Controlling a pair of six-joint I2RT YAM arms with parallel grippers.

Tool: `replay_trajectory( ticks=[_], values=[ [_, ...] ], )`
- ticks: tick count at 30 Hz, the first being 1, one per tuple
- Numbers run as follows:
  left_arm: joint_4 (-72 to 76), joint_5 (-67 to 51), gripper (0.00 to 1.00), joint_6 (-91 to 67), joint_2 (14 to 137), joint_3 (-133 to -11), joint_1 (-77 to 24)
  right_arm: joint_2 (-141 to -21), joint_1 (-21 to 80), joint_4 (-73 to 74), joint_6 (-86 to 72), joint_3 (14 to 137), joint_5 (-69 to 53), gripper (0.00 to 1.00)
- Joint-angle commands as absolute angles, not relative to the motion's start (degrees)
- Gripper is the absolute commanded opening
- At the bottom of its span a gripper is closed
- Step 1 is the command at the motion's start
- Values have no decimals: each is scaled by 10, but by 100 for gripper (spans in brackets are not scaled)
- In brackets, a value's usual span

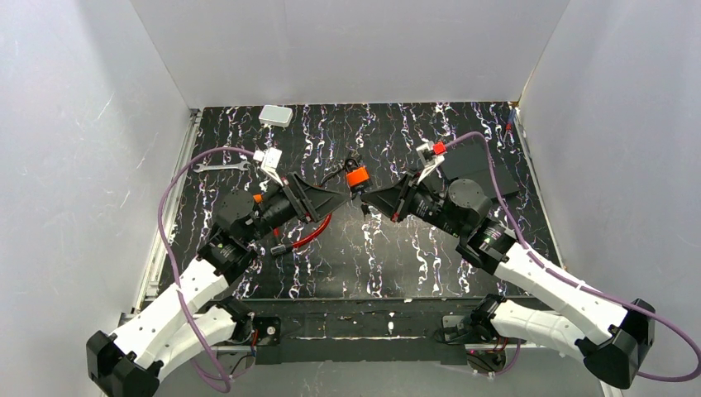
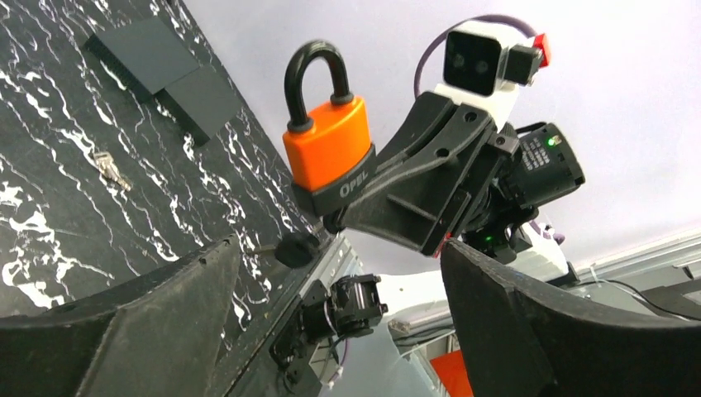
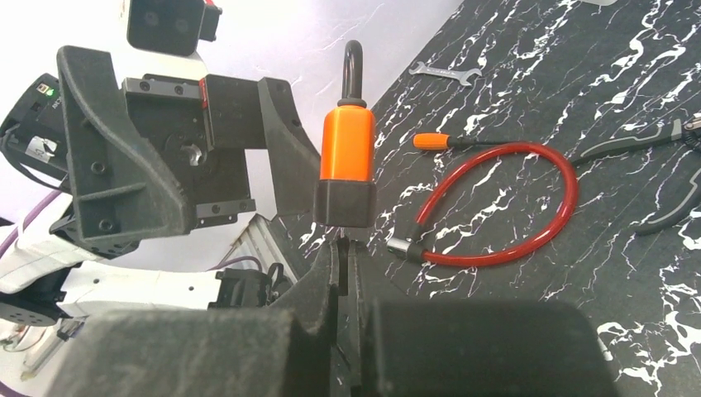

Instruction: Unlock with the key

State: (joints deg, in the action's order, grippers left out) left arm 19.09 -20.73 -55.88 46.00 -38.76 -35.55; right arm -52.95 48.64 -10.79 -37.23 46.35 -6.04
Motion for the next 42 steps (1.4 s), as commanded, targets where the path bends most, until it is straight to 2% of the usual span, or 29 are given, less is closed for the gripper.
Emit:
replay_trajectory(
  ticks=[1, 10, 23, 26, 33, 37, 42],
  values=[
    [263, -170, 87, -549, 471, -407, -361, -512, 486, -192, -371, 465, -80, 1],
    [334, -191, 74, -558, 493, -400, -361, -506, 486, -252, -434, 444, -126, 1],
    [373, -236, 63, -562, 510, -412, -364, -521, 486, -300, -484, 443, -166, 1],
    [385, -244, 57, -559, 511, -415, -366, -523, 486, -305, -490, 440, -170, 1],
    [401, -258, 53, -561, 523, -423, -371, -528, 486, -310, -499, 437, -175, 1],
    [408, -273, 41, -557, 527, -427, -374, -533, 486, -319, -506, 435, -178, 1],
    [418, -300, 2, -550, 525, -429, -375, -539, 486, -346, -524, 427, -178, 1]
  ],
)
